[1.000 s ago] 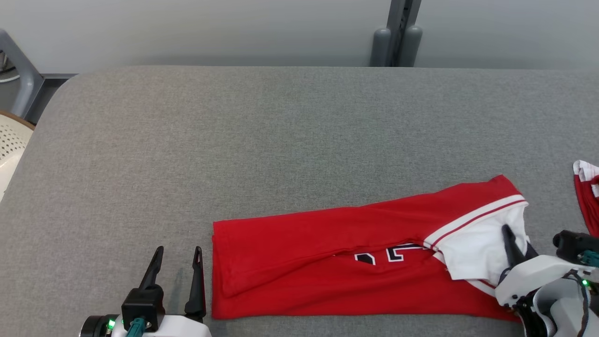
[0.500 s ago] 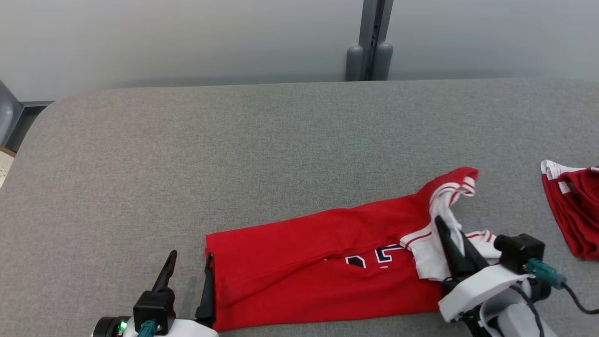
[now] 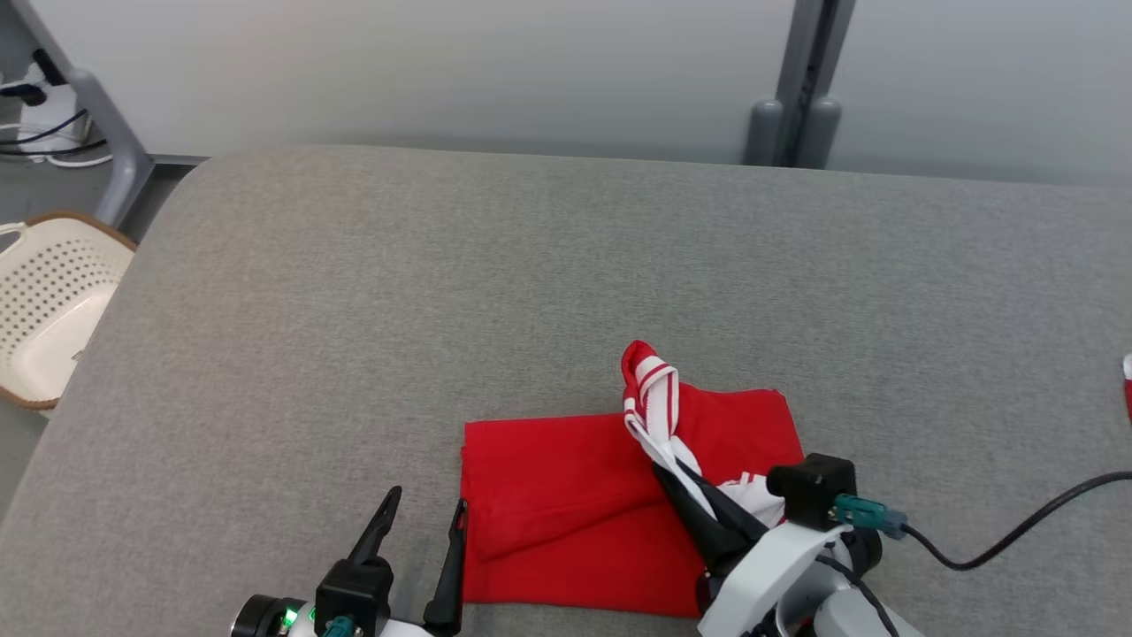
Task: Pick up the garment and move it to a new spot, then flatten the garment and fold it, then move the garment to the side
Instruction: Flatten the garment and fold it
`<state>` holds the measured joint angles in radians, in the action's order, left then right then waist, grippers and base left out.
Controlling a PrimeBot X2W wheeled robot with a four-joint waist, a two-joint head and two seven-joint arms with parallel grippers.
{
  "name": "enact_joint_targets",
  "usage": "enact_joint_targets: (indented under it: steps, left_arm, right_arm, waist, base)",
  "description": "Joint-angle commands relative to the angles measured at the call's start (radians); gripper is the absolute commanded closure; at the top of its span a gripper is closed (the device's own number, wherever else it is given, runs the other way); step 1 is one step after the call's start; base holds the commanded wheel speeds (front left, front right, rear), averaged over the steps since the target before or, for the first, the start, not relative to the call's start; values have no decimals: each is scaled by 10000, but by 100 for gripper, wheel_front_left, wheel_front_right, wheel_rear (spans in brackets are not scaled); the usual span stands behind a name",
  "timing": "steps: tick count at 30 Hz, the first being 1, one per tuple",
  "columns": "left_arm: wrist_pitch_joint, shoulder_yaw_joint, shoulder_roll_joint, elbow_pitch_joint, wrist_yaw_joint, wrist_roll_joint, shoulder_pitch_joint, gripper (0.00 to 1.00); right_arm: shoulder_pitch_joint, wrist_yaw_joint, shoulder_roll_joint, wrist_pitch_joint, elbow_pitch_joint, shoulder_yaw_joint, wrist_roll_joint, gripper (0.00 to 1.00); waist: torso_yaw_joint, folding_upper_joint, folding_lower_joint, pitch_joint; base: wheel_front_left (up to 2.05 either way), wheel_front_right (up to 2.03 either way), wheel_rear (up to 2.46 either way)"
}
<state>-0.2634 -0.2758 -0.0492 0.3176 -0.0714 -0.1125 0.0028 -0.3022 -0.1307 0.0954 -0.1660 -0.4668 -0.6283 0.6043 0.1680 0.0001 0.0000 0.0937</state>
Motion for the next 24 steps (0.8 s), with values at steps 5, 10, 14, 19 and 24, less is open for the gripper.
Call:
enact_joint_targets:
  steps: [5, 10, 14, 19, 24]
  left_arm:
    - [-9, -247, -37, 115, 83, 66, -152, 0]
    - [-9, -409, -32, 175, 81, 22, -105, 0]
    - [-9, -462, -34, 195, 29, -10, -95, 0]
    - [-9, -405, -35, 219, -18, -22, -73, 0]
    - [-9, -328, -38, 163, -102, -98, -162, 0]
  right_arm:
    - [-620, 0, -227, -124, -775, -525, 270, 100]
    - [-1136, 0, -395, -402, -1692, -906, 619, 100]
    - [-1462, 0, -427, -614, -2056, -1342, 1173, 84]
    - [-1808, 0, -401, -861, -1830, -2047, 2035, 0]
    - [-2129, 0, -407, -1007, -1875, -1546, 1878, 0]
  waist:
    - [863, -1, 0, 28]
    - [1290, -1, 0, 33]
    - [1425, -1, 0, 37]
    - [1322, -1, 0, 19]
    - [998, -1, 0, -10]
  base:
    - [0, 0, 0]
    - [0, 0, 0]
    - [0, 0, 0]
    - [0, 0, 0]
    - [0, 0, 0]
